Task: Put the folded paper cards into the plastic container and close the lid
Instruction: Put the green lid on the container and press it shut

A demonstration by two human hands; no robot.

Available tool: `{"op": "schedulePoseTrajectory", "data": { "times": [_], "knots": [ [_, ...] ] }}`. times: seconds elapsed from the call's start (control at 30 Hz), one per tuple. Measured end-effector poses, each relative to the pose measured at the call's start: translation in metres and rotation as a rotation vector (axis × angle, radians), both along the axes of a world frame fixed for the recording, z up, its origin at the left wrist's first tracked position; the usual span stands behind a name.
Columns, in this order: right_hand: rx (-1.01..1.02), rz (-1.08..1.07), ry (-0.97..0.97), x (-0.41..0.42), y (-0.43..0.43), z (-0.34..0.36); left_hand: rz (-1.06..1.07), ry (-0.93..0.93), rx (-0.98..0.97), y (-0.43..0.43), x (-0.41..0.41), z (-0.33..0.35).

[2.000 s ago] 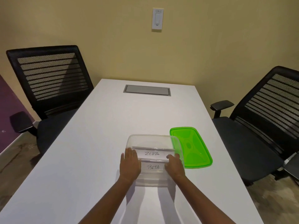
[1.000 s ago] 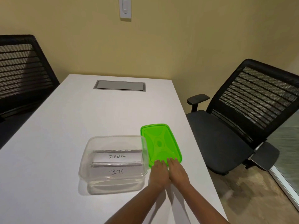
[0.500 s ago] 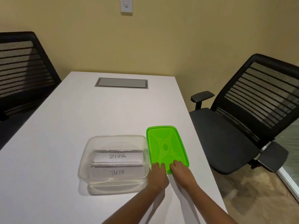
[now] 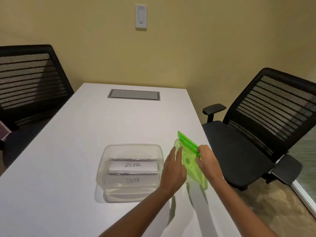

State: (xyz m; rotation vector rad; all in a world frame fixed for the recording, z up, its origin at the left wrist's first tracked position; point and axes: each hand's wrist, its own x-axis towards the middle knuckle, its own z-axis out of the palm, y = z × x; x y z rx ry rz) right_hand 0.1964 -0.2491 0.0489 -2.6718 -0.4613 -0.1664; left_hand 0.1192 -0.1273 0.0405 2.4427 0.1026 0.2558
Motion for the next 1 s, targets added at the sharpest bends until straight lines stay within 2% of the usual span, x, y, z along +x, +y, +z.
{"op": "schedulePoseTrajectory", "data": {
  "times": [0.23, 0.43, 0.6, 0.77, 0.87, 1.0],
  "knots": [
    [0.298, 0.002, -0.148, -0.019, 0.022, 0.040, 0.159, 0.046, -0.107, 0.051, -0.013, 0.012],
    [0.636, -0.026, -0.172, -0.036, 0.048, 0.066, 0.335, 0.024, -0.234, 0.100, -0.029, 0.020],
    [0.673, 0.057, -0.182, -0.047, 0.068, 0.077, 0.474, 0.046, -0.416, 0.141, -0.042, 0.025],
    [0.747, 0.093, -0.216, -0.056, 0.087, 0.086, 0.523, 0.081, -0.489, 0.166, -0.053, 0.027],
    [0.865, 0.111, -0.146, -0.058, 0.100, 0.090, 0.517, 0.098, -0.525, 0.175, -0.056, 0.027],
    [1.061, 0.103, 0.045, -0.058, 0.115, 0.091, 0.536, 0.101, -0.637, 0.190, -0.059, 0.023]
  ]
}}
